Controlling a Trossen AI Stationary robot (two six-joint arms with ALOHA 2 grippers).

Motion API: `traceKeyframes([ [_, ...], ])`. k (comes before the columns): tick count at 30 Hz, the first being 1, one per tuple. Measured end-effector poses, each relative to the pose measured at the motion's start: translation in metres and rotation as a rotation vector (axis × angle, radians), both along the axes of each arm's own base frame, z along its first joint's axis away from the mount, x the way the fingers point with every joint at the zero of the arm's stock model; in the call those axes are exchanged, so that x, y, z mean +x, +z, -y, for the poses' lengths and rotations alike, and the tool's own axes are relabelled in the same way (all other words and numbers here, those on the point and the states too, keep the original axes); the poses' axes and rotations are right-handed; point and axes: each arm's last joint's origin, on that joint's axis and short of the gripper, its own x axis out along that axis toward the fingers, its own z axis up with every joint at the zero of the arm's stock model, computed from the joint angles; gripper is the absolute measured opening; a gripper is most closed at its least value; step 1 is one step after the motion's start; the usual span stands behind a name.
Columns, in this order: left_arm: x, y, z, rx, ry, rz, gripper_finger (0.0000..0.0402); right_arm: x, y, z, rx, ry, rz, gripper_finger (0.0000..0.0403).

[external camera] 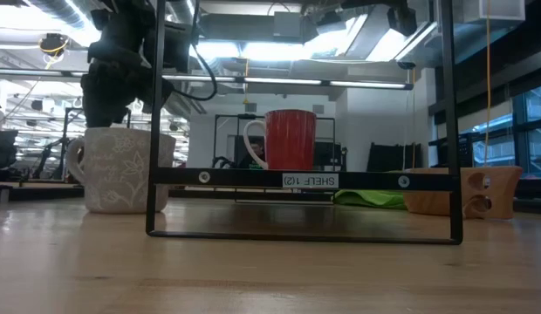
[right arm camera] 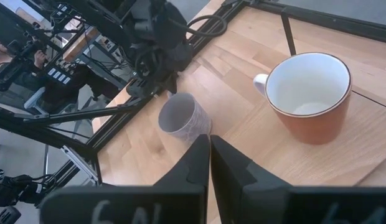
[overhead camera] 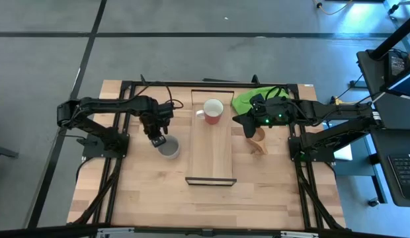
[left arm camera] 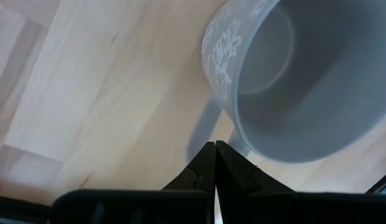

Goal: Stack small to large cups/mugs on shelf
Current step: Put the gray mug on the shelf

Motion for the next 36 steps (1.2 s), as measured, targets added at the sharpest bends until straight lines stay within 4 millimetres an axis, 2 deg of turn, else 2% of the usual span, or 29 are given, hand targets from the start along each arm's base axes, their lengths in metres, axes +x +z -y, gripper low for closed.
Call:
traceKeyframes([
  [6,0.004,0.000,0.005,-0.027,-0.015,0.030,0.0000,0.000,0.000,0.000,0.000,0.000,0.000,0.0016],
  [10,0.003,0.001,0.005,0.078,-0.010,0.012,0.0000,0.000,0.000,0.000,0.000,0.000,0.000,0.0016],
  [13,-0.001,0.008,0.003,0.173,0.008,0.013,0.0000,0.000,0.000,0.000,0.000,0.000,0.000,0.0016],
  [17,-0.006,0.028,0.002,0.263,0.045,0.083,0.0003,0.000,0.000,0.000,0.000,0.000,-0.005,0.0016],
  [21,-0.010,0.042,0.003,0.283,0.108,0.172,0.0033,0.000,-0.001,0.000,-0.002,-0.001,-0.007,0.0016],
  [28,-0.009,0.044,0.006,0.224,0.130,0.199,0.0101,0.000,-0.001,0.001,-0.013,-0.022,-0.007,0.0016],
  [36,0.001,0.045,0.015,0.248,0.047,0.279,0.0108,0.000,-0.001,0.001,-0.014,-0.022,-0.007,0.0016],
])
